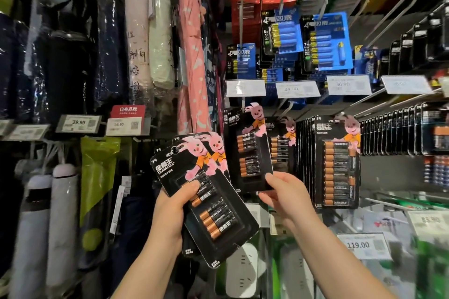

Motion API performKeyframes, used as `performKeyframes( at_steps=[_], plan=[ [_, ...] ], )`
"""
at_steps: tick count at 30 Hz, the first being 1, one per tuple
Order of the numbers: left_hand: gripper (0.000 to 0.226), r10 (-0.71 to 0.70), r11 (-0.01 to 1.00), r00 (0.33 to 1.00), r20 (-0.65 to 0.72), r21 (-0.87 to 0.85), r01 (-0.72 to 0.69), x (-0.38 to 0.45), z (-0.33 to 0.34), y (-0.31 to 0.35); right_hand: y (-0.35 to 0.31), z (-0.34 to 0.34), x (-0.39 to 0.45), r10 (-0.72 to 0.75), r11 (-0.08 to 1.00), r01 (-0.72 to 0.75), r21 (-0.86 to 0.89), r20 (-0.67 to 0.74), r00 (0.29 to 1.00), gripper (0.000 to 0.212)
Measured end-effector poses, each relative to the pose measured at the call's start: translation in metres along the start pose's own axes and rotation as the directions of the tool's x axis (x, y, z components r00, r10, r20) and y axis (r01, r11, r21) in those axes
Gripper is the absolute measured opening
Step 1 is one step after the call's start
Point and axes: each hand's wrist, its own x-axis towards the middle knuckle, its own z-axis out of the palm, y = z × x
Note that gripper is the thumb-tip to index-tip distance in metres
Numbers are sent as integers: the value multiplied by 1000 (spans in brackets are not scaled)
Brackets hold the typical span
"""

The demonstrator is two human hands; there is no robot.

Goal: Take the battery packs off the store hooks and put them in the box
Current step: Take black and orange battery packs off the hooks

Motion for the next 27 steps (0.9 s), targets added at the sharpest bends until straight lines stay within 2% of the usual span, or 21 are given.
performKeyframes(
  at_steps=[2, 8, 10, 12, 14, 17, 21, 27],
  plan=[
    [26, -22, 1000, 1000, 13, -19, 22, 0, 3, -2, 0, -5, -4, -13, 998, 13, -63, 7, 1000, 11],
    [45, -61, 998, 998, -2, -30, 61, 4, 9, -13, 7, -15, -22, -251, 928, 224, -298, -56, 966, 29],
    [49, -70, 997, 997, -15, -34, 69, 5, 12, -16, 4, -10, -35, -260, 892, 272, -361, 84, 962, 28],
    [56, -59, 998, 998, -12, -35, 59, 5, 15, -18, 5, -1, -49, -195, 861, 290, -418, 256, 947, 34],
    [62, -57, 998, 998, -7, -39, 56, 6, 16, -19, 10, 6, -55, -168, 802, 326, -501, 334, 927, 41],
    [68, -71, 996, 997, 5, -49, 71, 8, 16, -20, 12, 12, -57, -221, 767, 348, -540, 287, 932, 38],
    [59, -78, 995, 997, 16, -56, 79, 9, 13, -18, 16, 15, -54, -245, 773, 328, -543, 221, 944, 27],
    [52, -16, 999, 999, 51, -44, 18, 4, 11, -13, 19, 20, -49, -325, 867, 316, -384, 43, 945, 19]
  ],
)
